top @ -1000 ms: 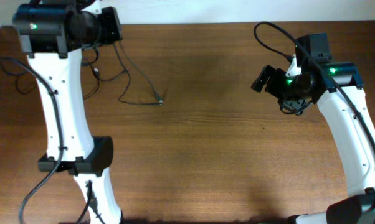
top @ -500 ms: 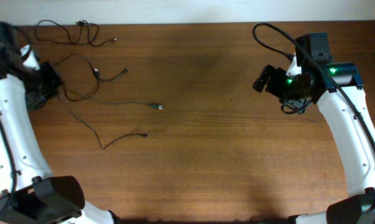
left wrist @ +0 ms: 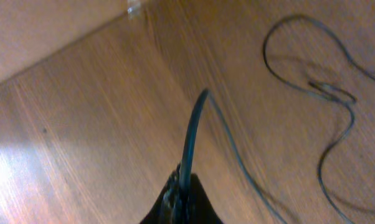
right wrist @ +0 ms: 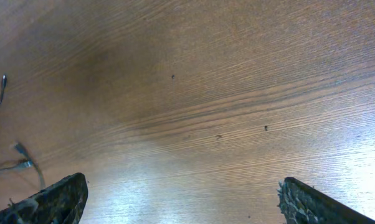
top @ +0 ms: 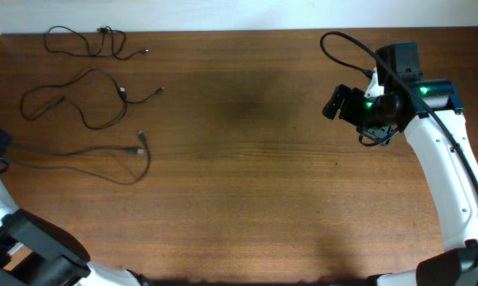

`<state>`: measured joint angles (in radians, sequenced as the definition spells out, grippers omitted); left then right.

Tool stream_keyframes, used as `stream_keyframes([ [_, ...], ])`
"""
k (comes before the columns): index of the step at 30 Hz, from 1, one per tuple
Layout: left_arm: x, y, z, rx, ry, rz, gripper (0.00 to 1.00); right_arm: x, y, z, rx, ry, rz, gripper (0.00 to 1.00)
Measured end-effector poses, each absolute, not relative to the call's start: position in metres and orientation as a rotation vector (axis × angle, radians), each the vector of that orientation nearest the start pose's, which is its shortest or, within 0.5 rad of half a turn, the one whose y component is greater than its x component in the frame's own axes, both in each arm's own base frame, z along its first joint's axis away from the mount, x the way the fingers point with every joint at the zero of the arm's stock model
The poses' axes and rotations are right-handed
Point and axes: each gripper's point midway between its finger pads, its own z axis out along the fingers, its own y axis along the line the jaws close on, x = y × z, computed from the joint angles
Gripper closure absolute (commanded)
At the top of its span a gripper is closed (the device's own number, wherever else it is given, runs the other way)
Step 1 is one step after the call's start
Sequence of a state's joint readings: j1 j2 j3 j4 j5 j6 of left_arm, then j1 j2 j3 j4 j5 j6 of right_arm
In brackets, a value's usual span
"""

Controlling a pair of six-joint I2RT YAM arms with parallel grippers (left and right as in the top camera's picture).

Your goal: Untangle cables

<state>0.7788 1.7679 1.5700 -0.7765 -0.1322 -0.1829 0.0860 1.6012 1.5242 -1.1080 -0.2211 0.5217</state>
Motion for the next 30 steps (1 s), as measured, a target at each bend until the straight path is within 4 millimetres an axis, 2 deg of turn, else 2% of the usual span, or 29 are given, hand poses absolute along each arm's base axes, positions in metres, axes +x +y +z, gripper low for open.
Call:
stream_keyframes([
  [2,0.318,0.352,0.176,-1.197,2.263,0.426,0.94,0.363,0.069,0.194,0.545,2.753,0.459,0.01],
  [3,0.322,0.357,0.166,-1.172,2.288,0.439,0.93,0.363,0.069,0.194,0.545,2.754,0.459,0.01],
  [5,0.329,0.363,0.142,-1.127,2.343,0.449,0.82,0.361,0.069,0.194,0.546,2.76,0.457,0.01],
  [6,0.33,0.366,0.133,-1.11,2.367,0.457,0.51,0.361,0.069,0.193,0.547,2.762,0.456,0.01],
  [7,0.332,0.369,0.123,-1.098,2.388,0.47,0.01,0.36,0.069,0.193,0.547,2.765,0.456,0.01],
  [8,0.332,0.373,0.111,-1.091,2.41,0.492,0.01,0.36,0.069,0.193,0.548,2.765,0.456,0.02],
  [10,0.333,0.381,0.104,-1.087,2.408,0.524,0.01,0.36,0.069,0.193,0.548,2.765,0.456,0.01],
  [15,0.325,0.399,0.108,-1.115,2.359,0.566,0.01,0.358,0.069,0.192,0.552,2.775,0.453,0.01],
  [18,0.325,0.406,0.118,-1.131,2.325,0.582,0.01,0.356,0.068,0.191,0.552,2.783,0.45,0.01],
  [20,0.324,0.417,0.139,-1.185,2.243,0.636,0.01,0.355,0.068,0.191,0.552,2.788,0.449,0.02],
  [23,0.295,0.425,0.163,-1.331,2.152,0.788,0.01,0.353,0.068,0.191,0.554,2.793,0.448,0.01],
  [24,0.285,0.426,0.165,-1.363,2.148,0.818,0.01,0.353,0.068,0.191,0.555,2.793,0.447,0.01],
  [27,0.257,0.427,0.154,-1.452,2.194,0.801,0.01,0.353,0.068,0.191,0.553,2.793,0.447,0.01],
  [30,0.245,0.421,0.139,-1.501,2.241,0.613,0.02,0.353,0.068,0.191,0.555,2.793,0.447,0.01],
])
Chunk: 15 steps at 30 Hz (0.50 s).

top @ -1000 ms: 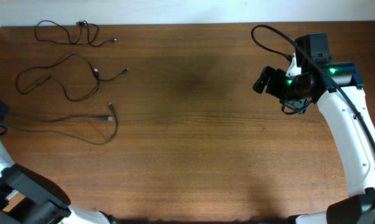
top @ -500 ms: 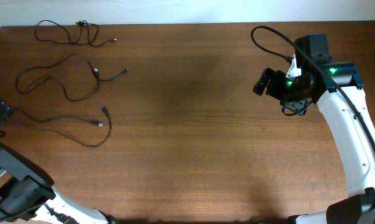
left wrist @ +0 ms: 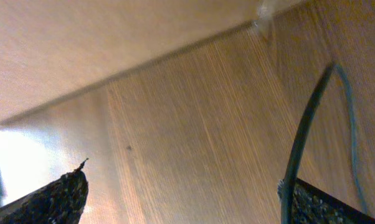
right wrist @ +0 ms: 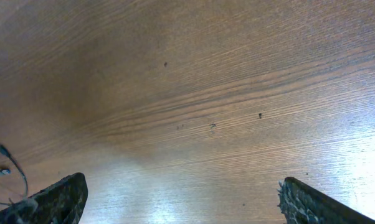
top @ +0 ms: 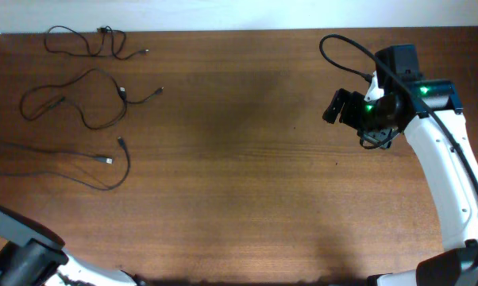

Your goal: Untangle cables

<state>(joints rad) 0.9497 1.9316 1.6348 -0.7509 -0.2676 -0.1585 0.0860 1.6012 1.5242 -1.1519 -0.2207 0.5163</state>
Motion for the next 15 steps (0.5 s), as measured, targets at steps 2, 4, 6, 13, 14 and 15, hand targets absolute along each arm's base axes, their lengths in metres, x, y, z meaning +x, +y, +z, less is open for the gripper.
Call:
stream_keyframes([
  [2,0.246,0.418,0.133,-1.481,2.252,0.466,0.03,0.353,0.068,0.191,0.554,2.793,0.447,0.01],
  [4,0.252,0.415,0.132,-1.37,2.298,0.346,0.02,0.353,0.068,0.191,0.555,2.793,0.447,0.01],
  [6,0.257,0.41,0.131,-1.27,2.342,0.288,0.0,0.353,0.068,0.191,0.553,2.793,0.447,0.01],
  [13,0.297,0.382,0.141,-1.019,2.318,-0.013,0.29,0.354,0.068,0.191,0.554,2.792,0.448,0.02],
  [14,0.305,0.375,0.144,-0.982,2.304,-0.071,0.35,0.354,0.068,0.191,0.553,2.789,0.449,0.01],
  [15,0.314,0.367,0.147,-0.954,2.287,-0.133,0.42,0.354,0.068,0.191,0.552,2.789,0.448,0.01],
])
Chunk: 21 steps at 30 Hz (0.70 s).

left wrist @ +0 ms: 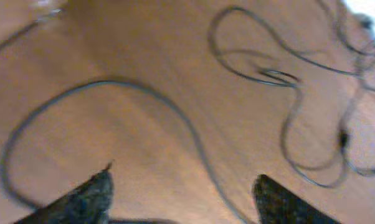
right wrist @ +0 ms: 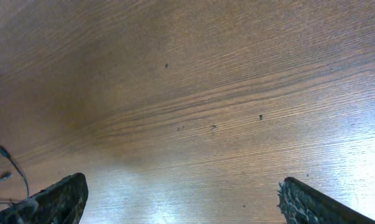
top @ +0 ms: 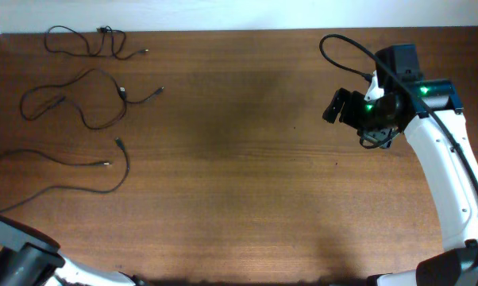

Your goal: Untangle cables

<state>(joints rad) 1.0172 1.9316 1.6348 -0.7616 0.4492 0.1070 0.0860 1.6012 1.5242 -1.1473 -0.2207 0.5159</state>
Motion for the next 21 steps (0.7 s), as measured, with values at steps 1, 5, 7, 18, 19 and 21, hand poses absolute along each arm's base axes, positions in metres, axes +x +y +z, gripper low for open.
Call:
stream_keyframes([
  [1,0.321,0.36,0.148,-0.942,2.283,-0.166,0.46,0.356,0.068,0.191,0.551,2.784,0.45,0.01],
  [5,0.359,0.3,0.128,-0.886,2.358,-0.315,0.36,0.358,0.069,0.192,0.547,2.775,0.452,0.01],
  [7,0.371,0.255,0.097,-0.936,2.471,-0.326,0.37,0.357,0.069,0.192,0.547,2.777,0.453,0.01],
  [18,0.356,0.229,0.033,-1.364,2.476,0.017,0.39,0.358,0.069,0.192,0.547,2.775,0.453,0.01],
  [19,0.356,0.226,0.028,-1.376,2.461,-0.006,0.43,0.358,0.069,0.193,0.546,2.772,0.458,0.01],
  [21,0.355,0.22,0.023,-1.397,2.459,-0.042,0.43,0.359,0.07,0.193,0.544,2.77,0.466,0.01],
])
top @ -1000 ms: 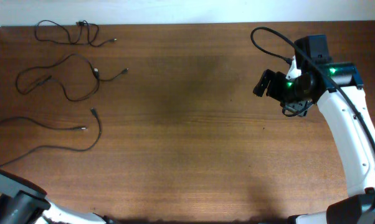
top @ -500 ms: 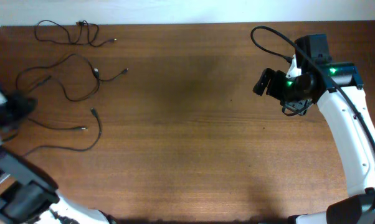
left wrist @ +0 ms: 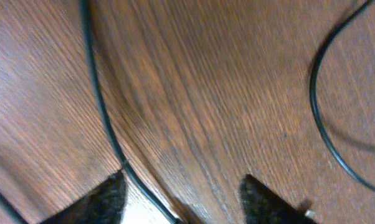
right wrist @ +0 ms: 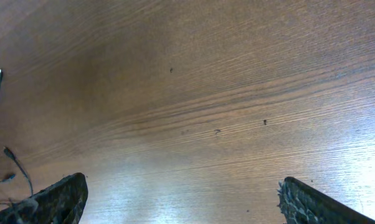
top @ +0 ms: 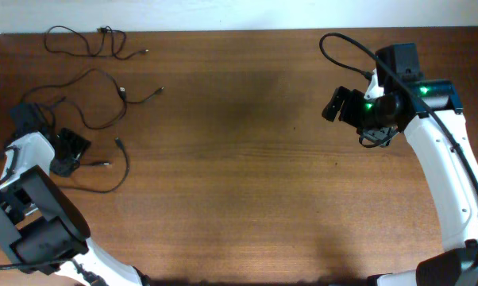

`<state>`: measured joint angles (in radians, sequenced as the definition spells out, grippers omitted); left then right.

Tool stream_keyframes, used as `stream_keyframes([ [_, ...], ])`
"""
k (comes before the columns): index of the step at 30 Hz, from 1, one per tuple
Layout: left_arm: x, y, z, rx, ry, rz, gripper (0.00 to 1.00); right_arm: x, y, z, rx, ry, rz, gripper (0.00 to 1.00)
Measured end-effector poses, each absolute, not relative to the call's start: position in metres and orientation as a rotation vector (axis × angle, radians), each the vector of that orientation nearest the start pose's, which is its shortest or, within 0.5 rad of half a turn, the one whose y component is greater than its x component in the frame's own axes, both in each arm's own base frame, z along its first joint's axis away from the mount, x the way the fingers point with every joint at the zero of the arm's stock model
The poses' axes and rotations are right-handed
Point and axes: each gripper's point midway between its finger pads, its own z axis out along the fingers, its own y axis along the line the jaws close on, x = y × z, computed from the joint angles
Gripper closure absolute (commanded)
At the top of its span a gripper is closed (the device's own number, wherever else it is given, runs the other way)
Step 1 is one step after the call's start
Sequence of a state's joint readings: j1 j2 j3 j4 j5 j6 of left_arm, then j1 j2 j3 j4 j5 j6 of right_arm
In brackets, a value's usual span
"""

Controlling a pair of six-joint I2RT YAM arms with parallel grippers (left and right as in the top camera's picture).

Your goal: Untangle cables

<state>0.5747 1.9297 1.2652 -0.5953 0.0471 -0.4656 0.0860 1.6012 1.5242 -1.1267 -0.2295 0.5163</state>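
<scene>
Three dark cables lie apart at the table's left: a top cable, a middle cable and a lower cable. My left gripper is low over the lower cable's left part, open; in the left wrist view the cable runs down between the fingers of that gripper, untouched as far as shows. My right gripper hovers open over bare wood at the right, nothing between its fingers.
The wooden table runs to a pale wall at the back. A second cable arc shows right of the left gripper. Cable ends show at the left edge of the right wrist view.
My left gripper has moved from the table's far left edge to low over the lower cable, still open. The cables and the right arm have not visibly moved.
My left gripper was first shut on the lower cable at the left edge. A second later it was open and the cable lay farther left. Then it stood open off the left edge, and now low over that cable. The right gripper stayed open, almost still.
</scene>
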Motion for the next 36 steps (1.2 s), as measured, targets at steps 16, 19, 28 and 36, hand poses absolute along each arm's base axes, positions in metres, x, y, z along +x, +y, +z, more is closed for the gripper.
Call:
stream_keyframes([
  [16,0.347,0.205,0.011,-1.464,2.474,0.02,0.48,0.36,0.071,0.194,0.54,2.765,0.473,0.01],
  [19,0.332,0.209,0.002,-1.552,2.444,0.104,0.49,0.36,0.071,0.194,0.54,2.765,0.473,0.01],
  [28,0.334,0.215,0.0,-1.576,2.389,0.13,1.0,0.36,0.071,0.194,0.54,2.765,0.473,0.01],
  [36,0.316,0.168,-0.002,-1.489,2.629,-0.119,1.0,0.363,0.071,0.195,0.537,2.753,0.476,0.01],
])
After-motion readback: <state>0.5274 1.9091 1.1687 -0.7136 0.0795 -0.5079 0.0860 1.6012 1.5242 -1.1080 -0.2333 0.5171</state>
